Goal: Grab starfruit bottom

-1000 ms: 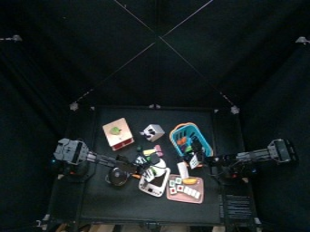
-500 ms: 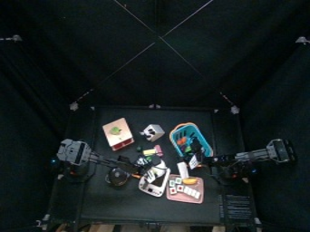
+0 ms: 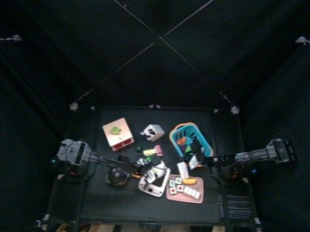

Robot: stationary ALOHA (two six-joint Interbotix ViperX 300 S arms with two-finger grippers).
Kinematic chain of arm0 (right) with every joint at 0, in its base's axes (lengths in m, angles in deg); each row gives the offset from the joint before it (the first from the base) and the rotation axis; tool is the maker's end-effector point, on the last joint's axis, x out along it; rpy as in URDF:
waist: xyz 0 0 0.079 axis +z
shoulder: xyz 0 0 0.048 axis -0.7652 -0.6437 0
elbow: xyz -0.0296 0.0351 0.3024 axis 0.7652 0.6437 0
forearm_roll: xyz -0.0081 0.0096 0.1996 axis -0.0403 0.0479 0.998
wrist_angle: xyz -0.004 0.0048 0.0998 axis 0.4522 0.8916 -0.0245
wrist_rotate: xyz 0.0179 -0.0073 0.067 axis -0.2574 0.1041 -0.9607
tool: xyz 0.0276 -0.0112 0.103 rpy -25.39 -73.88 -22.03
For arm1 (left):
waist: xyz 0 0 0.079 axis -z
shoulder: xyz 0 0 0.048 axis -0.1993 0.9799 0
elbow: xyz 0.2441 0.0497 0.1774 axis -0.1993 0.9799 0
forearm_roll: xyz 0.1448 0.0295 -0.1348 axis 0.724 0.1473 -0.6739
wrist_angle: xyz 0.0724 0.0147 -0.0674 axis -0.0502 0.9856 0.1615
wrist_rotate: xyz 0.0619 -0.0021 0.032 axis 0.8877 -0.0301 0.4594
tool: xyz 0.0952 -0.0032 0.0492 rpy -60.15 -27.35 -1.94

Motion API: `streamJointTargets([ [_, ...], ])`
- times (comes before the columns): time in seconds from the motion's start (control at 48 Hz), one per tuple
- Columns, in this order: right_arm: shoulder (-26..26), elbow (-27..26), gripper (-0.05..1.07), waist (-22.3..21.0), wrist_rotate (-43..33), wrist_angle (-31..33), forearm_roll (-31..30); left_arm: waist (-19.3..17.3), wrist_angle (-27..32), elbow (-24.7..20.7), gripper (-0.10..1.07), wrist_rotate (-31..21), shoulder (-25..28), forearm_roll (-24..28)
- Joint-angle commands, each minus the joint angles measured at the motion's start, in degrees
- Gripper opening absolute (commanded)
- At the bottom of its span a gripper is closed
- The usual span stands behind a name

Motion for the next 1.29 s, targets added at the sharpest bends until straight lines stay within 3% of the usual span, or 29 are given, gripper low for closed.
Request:
streamJointTargets([
  [0.0,0.0,-0.5,0.75,-0.2,0.1,0.2,-0.1,-0.2,0.0,-1.1,0.97,-0.1,-0.5,0.0],
  [0.333,0.0,-0.5,0.75,-0.2,0.1,0.2,-0.1,-0.2,0.1,-1.1,0.95,-0.1,-0.5,-0.1],
  [0.729,0.0,-0.5,0.75,-0.2,0.2,0.2,-0.2,-0.5,0.4,-1.2,0.79,-0.1,-1.2,-0.3],
  [1.271,0.1,-0.5,0.75,-0.2,0.2,0.1,-0.1,-0.6,3.3,-1.4,0.78,0.1,-5.3,1.4],
])
